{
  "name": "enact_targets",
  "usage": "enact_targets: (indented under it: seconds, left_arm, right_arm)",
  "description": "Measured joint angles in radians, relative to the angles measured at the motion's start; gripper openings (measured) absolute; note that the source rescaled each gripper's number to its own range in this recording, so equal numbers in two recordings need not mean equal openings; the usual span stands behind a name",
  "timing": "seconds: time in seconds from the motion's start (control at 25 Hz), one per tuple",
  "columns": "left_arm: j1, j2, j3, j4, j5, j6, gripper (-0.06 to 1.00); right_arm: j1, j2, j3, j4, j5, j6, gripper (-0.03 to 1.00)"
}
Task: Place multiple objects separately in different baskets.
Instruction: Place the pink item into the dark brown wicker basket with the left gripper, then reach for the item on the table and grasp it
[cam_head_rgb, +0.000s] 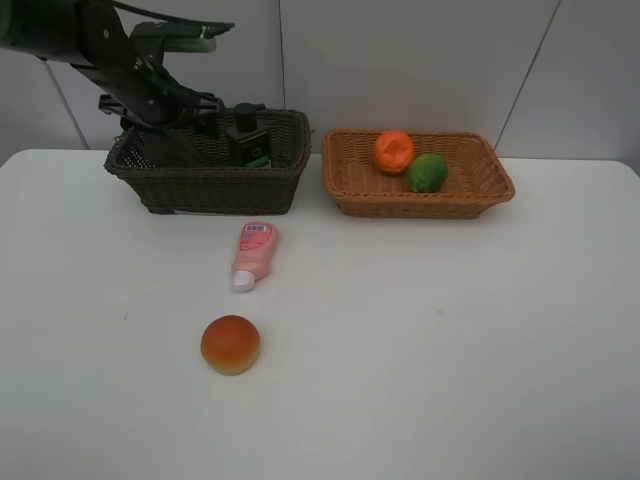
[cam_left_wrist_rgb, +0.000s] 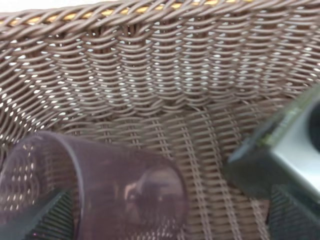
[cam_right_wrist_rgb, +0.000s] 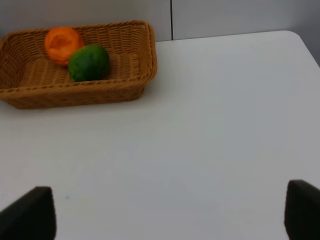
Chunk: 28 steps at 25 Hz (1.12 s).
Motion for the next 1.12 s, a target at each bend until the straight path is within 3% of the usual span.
enact_targets:
  seconds: [0.12, 0.28, 0.56, 0.84, 1.12]
  left_arm:
    - [-0.020, -0.045, 0.001, 0.000, 0.070, 0.000, 1.00]
    - [-0.057, -0.112, 0.050, 0.000, 0.090, -0.025, 1.00]
    - [-0.130, -0.181, 0.171, 0.000, 0.154, -0.161, 1.00]
    - [-0.239, -0.182, 0.183, 0.001, 0.265, -0.258, 1.00]
    - [-0.310, -0.095, 0.183, 0.077, 0.335, -0.364, 1.00]
  right_arm:
    - [0.000, 0.000, 0.000, 0.000, 0.000, 0.000, 0.98]
    - [0.000, 0.000, 0.000, 0.000, 0.000, 0.000, 0.98]
    - [0.000, 0.000, 0.000, 0.000, 0.000, 0.000, 0.98]
    - [0.000, 0.000, 0.000, 0.000, 0.000, 0.000, 0.98]
    - [0.000, 0.000, 0.000, 0.000, 0.000, 0.000, 0.98]
